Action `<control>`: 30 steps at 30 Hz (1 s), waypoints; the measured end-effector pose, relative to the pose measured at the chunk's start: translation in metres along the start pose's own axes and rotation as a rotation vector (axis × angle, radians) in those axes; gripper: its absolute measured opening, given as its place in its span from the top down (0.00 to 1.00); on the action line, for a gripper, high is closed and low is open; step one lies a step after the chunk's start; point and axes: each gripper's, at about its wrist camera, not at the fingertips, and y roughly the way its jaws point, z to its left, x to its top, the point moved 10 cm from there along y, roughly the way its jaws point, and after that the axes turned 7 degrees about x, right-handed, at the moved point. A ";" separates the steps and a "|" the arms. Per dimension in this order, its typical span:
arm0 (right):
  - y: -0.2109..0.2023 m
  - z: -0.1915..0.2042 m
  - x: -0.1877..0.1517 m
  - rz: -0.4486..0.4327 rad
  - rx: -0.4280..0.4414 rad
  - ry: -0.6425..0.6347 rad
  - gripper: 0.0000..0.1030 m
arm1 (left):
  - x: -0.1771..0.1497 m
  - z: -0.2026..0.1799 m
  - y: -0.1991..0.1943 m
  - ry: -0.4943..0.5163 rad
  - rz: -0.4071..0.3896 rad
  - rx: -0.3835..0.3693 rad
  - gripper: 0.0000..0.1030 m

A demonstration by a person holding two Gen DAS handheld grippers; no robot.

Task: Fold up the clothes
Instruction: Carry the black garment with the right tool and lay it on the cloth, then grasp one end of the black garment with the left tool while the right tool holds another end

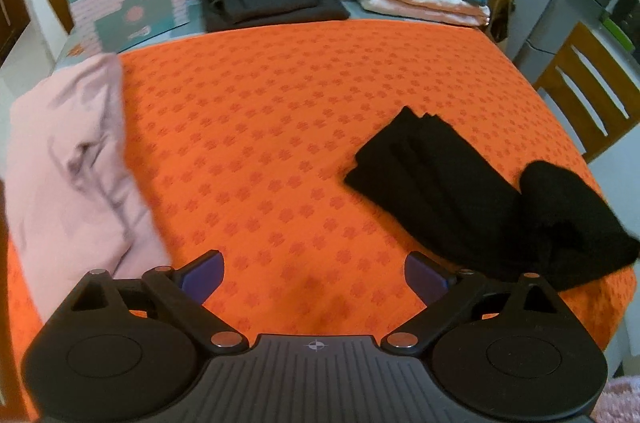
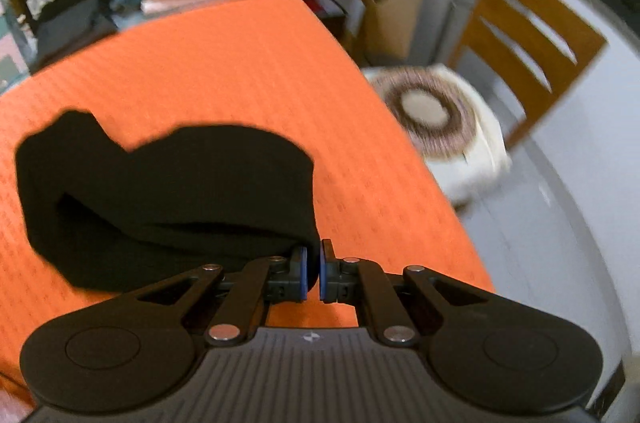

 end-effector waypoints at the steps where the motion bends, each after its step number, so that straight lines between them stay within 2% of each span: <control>1: 0.002 -0.004 -0.010 0.017 0.002 0.021 0.94 | 0.003 -0.002 0.003 0.003 0.003 -0.006 0.09; 6: 0.010 -0.010 -0.053 0.089 0.045 0.105 0.93 | 0.016 -0.017 0.015 0.029 0.011 -0.042 0.11; 11: 0.002 -0.003 -0.058 0.068 0.061 0.086 0.92 | 0.029 -0.035 0.029 0.083 0.002 -0.061 0.15; 14: -0.011 0.004 -0.050 0.026 0.047 0.014 0.83 | 0.036 -0.046 0.039 0.121 -0.006 -0.074 0.15; 16: -0.021 0.013 -0.043 -0.007 0.043 -0.060 0.71 | 0.040 -0.054 0.045 0.146 -0.013 -0.090 0.15; 18: -0.026 0.023 -0.036 -0.030 0.043 -0.135 0.51 | 0.045 -0.064 0.052 0.178 -0.019 -0.103 0.15; 21: -0.028 0.041 -0.030 -0.059 0.056 -0.244 0.43 | 0.053 -0.079 0.061 0.230 -0.034 -0.112 0.15; 24: -0.020 0.055 -0.027 -0.062 0.072 -0.295 0.40 | 0.060 -0.093 0.071 0.269 -0.047 -0.118 0.15; 27: -0.007 0.065 -0.025 -0.050 0.081 -0.317 0.40 | 0.063 -0.099 0.084 0.269 -0.023 -0.104 0.27; 29: 0.003 0.072 -0.025 -0.041 0.087 -0.329 0.40 | 0.062 -0.098 0.087 0.247 -0.008 -0.102 0.51; 30: 0.006 0.074 -0.024 -0.038 0.089 -0.334 0.40 | 0.062 -0.096 0.086 0.223 -0.008 -0.104 0.58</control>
